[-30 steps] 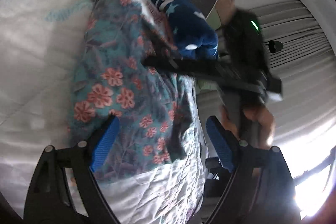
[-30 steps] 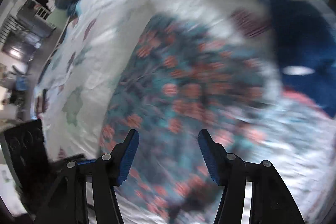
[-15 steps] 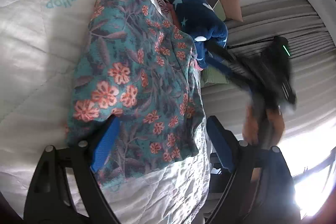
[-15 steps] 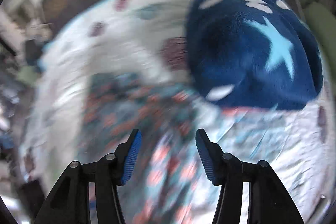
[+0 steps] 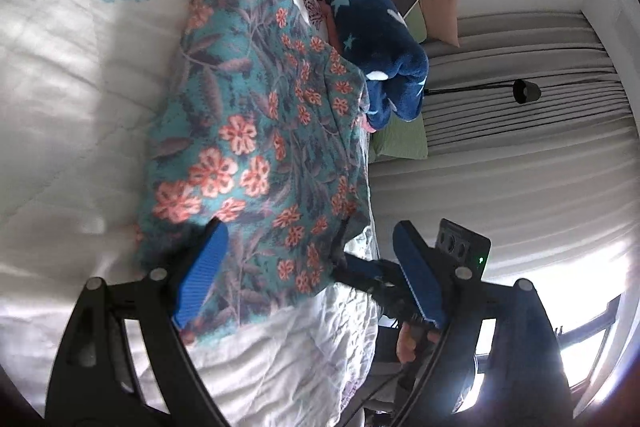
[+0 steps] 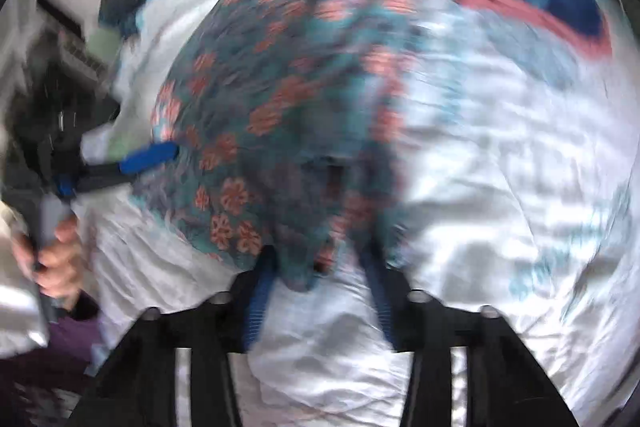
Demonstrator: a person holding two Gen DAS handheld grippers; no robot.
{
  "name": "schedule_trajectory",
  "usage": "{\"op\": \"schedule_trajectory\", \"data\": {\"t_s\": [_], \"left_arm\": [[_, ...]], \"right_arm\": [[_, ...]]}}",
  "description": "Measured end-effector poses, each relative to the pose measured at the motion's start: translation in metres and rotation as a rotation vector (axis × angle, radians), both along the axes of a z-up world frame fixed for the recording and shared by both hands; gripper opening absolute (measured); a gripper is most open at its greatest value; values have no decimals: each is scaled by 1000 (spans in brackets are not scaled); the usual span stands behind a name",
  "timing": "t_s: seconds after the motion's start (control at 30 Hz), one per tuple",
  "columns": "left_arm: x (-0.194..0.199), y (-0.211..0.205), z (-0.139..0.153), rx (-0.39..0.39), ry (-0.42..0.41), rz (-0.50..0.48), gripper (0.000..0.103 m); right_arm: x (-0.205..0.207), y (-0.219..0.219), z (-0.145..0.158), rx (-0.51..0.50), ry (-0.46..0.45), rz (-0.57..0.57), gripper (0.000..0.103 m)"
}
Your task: Fold small clothes
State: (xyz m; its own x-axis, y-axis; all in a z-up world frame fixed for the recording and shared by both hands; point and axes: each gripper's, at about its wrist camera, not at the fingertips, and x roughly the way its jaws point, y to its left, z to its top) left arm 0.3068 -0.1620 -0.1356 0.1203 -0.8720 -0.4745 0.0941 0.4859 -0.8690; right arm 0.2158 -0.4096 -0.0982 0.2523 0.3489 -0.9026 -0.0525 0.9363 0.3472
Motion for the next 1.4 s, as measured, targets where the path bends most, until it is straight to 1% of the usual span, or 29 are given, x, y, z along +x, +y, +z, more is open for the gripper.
{"op": "schedule_trajectory", "data": {"t_s": [0.03, 0.07, 0.1, 0.13, 0.2, 0.23, 0.3, 0.37, 0.4, 0.47, 0.5, 0.57, 0.6, 0.63, 0.67, 0.7, 0.73, 0.77, 0.8, 0.83, 0.87, 0.93, 0.97, 1.0, 1.1, 1.17, 1.27, 1.33, 1.4], "left_arm": [[0, 4, 4, 7, -12, 7, 85], [0, 10, 11, 19, -37, 25, 85], [0, 15, 14, 31, -54, 41, 85], [0, 18, 16, 44, -67, 54, 85], [2, 21, 19, 58, -82, 73, 85], [3, 20, 18, 56, -71, 72, 85], [5, 16, 12, 37, -30, 63, 85], [4, 12, 11, 37, -27, 64, 85], [3, 11, 12, 49, -36, 66, 85], [2, 8, 12, 62, -50, 48, 85], [2, 8, 11, 66, -41, 37, 85], [4, 11, 12, 88, -20, 34, 85], [5, 14, 14, 103, -19, 43, 85], [6, 16, 17, 121, -29, 55, 85], [7, 19, 21, 142, -47, 68, 85], [8, 23, 25, 166, -70, 80, 85], [9, 24, 27, 176, -83, 84, 85], [12, 26, 27, 175, -89, 81, 87], [16, 27, 24, 166, -75, 70, 88], [20, 27, 18, 153, -47, 60, 89], [22, 26, 13, 133, -19, 49, 89], [26, 20, -3, 72, 48, 3, 89], [27, 15, -9, 64, 62, -19, 90], [26, 12, -10, 80, 61, -23, 90], [23, 6, -13, 116, 49, -23, 90], [25, 0, -15, 129, 45, -44, 93], [32, -9, -18, 114, 51, -68, 98], [38, -13, -18, 106, 55, -78, 98], [47, -16, -22, 69, 61, -85, 98]], "right_arm": [[-2, -3, 9, -92, -15, -18, 44], [-3, -5, 16, -167, -33, -25, 59], [-3, -6, 27, -205, -67, -27, 62], [-3, -6, 39, -186, -106, -30, 62], [-2, -2, 66, -71, -217, -32, 62], [2, 7, 77, -16, -275, -12, 63], [17, 36, 81, 18, -306, 66, 70], [38, 67, 64, 1, -266, 159, 72], [45, 78, 47, -22, -220, 199, 72], [53, 72, 16, -89, -120, 196, 71], [54, 59, 7, -74, -99, 185, 69], [54, 26, 11, 49, -94, 137, 58], [55, 5, 16, 107, -78, 89, 57], [56, -12, 24, 91, -76, 43, 57], [60, -22, 29, -12, -74, 0, 67], [61, -33, 33, -148, -59, -43, 74], [62, -41, 38, -189, -44, -61, 78], [62, -47, 41, -144, -36, -62, 78], [61, -50, 46, -56, -45, -51, 78], [62, -52, 50, 39, -66, -32, 83], [62, -50, 50, 103, -77, -22, 91], [73, -46, 39, 239, -70, -28, 100], [80, -47, 30, 290, -50, -42, 101], [89, -48, 17, 317, -27, -62, 101], [110, -50, -13, 303, 20, -118, 101], [126, -48, -28, 360, 25, -130, 103], [145, -51, -33, 500, -11, -142, 103], [161, -48, -39, 508, -5, -153, 103], [168, -37, -38, 484, -19, -138, 103]]}}
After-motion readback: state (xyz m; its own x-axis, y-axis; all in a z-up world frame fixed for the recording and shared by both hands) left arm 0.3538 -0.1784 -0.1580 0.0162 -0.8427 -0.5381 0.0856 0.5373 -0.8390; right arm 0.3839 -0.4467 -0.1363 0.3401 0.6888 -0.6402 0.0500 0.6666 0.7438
